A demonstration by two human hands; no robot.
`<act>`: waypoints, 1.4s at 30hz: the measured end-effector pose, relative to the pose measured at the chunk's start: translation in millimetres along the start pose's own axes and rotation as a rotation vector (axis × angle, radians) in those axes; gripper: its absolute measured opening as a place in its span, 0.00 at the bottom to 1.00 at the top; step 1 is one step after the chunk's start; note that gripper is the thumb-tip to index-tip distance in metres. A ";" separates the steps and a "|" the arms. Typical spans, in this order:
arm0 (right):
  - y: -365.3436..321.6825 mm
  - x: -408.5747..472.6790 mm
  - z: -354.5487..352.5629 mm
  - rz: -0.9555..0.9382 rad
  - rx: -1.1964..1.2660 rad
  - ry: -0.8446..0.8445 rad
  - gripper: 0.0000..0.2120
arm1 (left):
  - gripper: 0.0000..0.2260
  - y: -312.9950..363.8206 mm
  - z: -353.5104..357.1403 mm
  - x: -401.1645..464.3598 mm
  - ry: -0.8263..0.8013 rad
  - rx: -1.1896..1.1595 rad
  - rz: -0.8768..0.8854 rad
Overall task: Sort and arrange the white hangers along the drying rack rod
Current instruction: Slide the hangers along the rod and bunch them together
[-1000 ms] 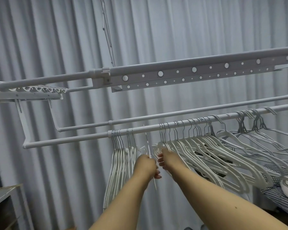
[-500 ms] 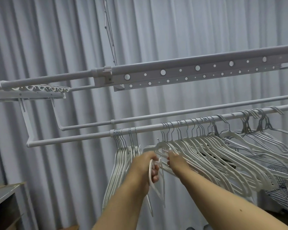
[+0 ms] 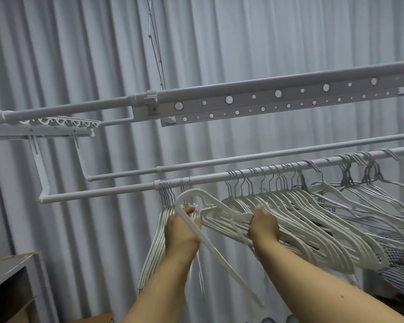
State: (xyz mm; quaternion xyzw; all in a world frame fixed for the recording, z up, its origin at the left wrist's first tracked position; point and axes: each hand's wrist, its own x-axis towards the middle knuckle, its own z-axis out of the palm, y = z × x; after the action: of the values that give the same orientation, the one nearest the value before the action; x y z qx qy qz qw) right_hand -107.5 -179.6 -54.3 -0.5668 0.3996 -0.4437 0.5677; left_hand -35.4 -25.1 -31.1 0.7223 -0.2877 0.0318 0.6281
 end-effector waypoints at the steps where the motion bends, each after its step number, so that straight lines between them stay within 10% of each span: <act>1: -1.0 -2.7 -4.8 -0.003 -0.005 0.040 0.14 | 0.19 -3.4 -0.5 -0.8 0.015 0.148 0.045; 7: 6.5 -7.0 -22.4 -0.005 -0.215 0.263 0.26 | 0.33 -25.7 6.9 -9.7 -0.113 0.487 0.019; 42: 20.0 -17.2 0.9 -0.145 -0.162 0.517 0.21 | 0.27 -53.3 2.0 10.9 -0.056 0.346 -0.097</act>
State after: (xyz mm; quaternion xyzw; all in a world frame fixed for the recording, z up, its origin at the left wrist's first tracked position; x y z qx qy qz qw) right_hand -110.6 -163.7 -75.1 -0.5055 0.5236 -0.5796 0.3667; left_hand -2.6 -28.6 -74.5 0.8333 -0.2601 0.0302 0.4869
